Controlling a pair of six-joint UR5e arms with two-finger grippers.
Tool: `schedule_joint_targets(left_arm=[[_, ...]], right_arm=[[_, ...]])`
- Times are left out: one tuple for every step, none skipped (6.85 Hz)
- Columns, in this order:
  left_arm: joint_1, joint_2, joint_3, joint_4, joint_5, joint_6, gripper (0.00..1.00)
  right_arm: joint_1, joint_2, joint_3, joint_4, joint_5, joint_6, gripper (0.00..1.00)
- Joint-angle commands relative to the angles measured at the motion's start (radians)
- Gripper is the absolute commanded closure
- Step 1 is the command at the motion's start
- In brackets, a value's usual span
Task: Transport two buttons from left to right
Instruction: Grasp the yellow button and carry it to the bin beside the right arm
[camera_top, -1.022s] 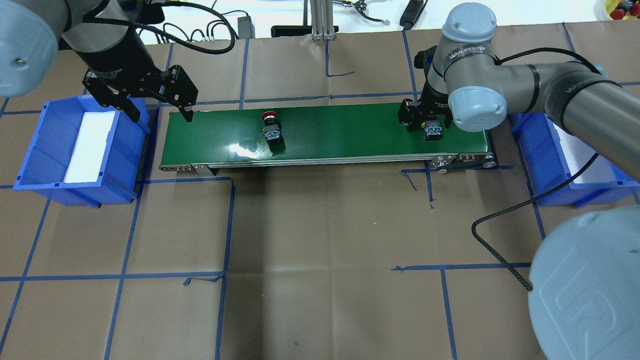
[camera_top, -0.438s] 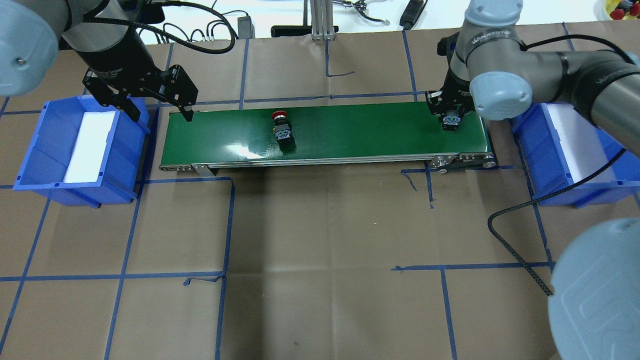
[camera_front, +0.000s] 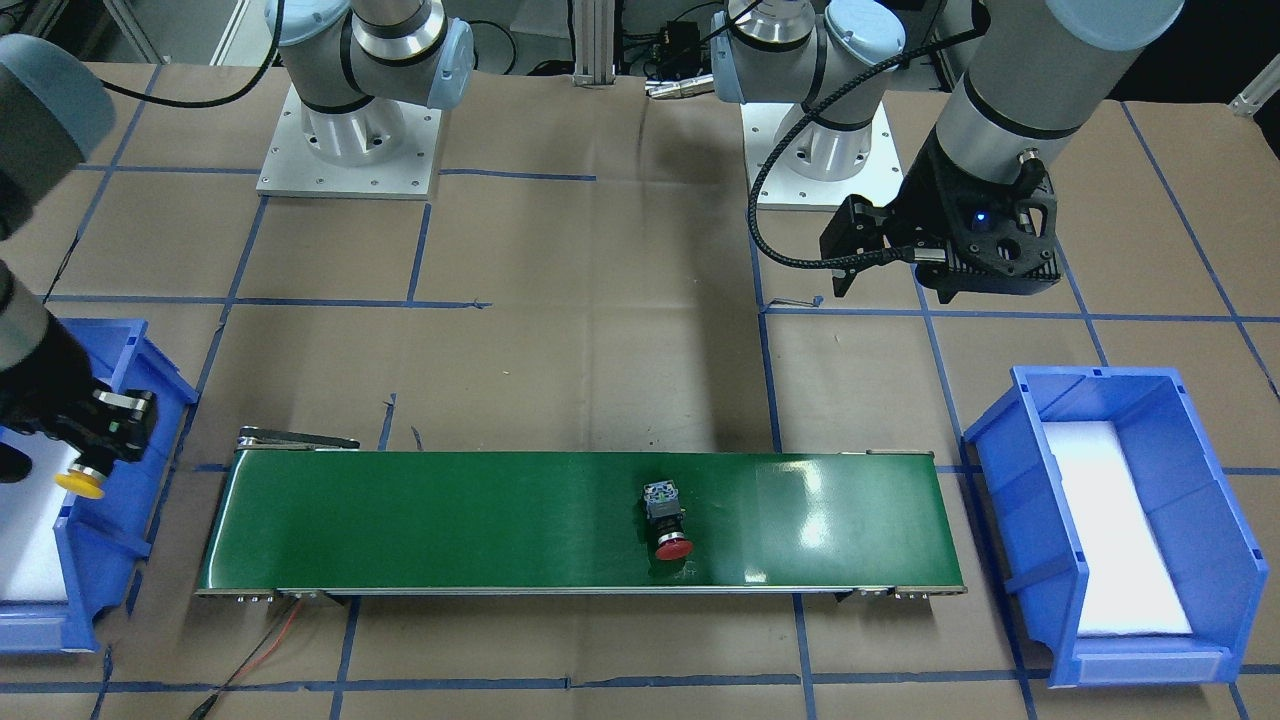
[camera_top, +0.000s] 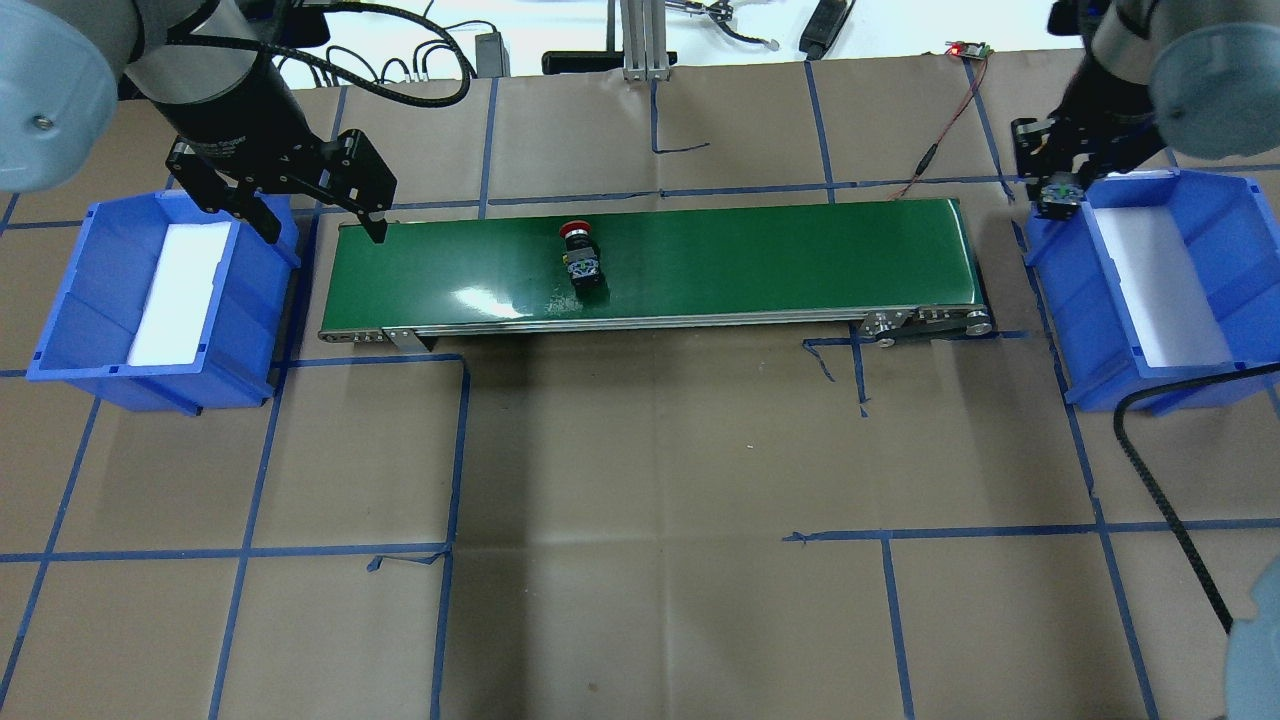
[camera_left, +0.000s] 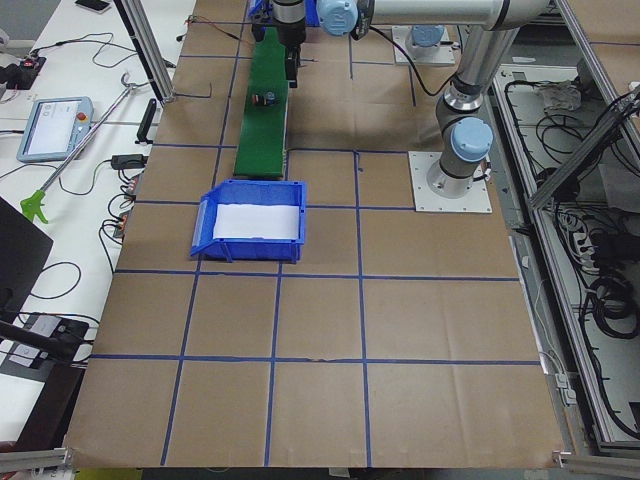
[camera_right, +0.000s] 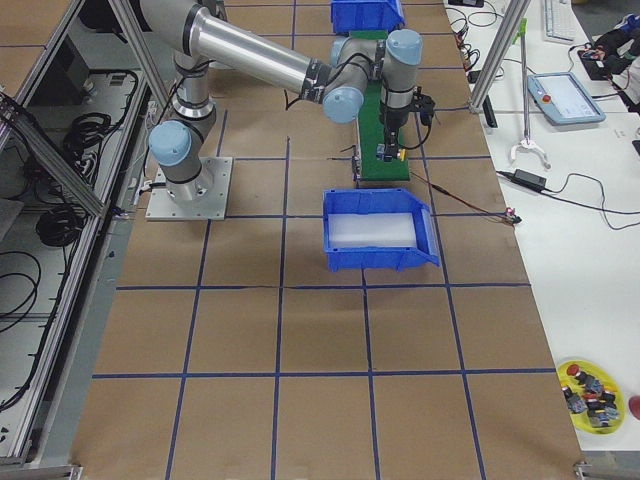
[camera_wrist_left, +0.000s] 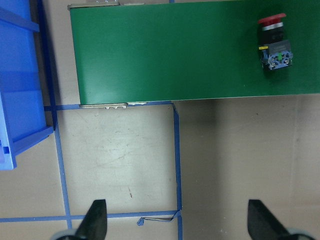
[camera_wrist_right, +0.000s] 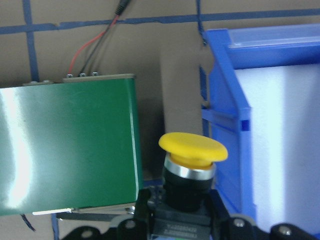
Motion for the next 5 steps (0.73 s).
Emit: schedule_joint_targets(left_arm=[[0.0,0.0,-0.001,0.0,0.0,-0.003,0.0],[0.0,0.0,-0.001,0.0,0.0,-0.003,0.0],[0.0,0.0,-0.001,0.0,0.0,-0.003,0.0],[0.0,0.001,-0.002,0.0,0.0,-0.002,0.0],[0.0,0.0,-0.002,0.0,0.0,-0.002,0.0]], right_arm=[[-0.139,-0.022,-0.006,0.031,0.0,-0.242,0.97],[-0.191,-0.022,0.026,0.028,0.008,-0.302,0.98],[-0.219,-0.027,0.077,-0.024,0.007,-0.322,0.98],[-0.233,-0.027,0.127,-0.114,0.008,-0.382,0.98],[-0.251,-0.024,0.202,-0.183,0.017,-0.413,0.98]])
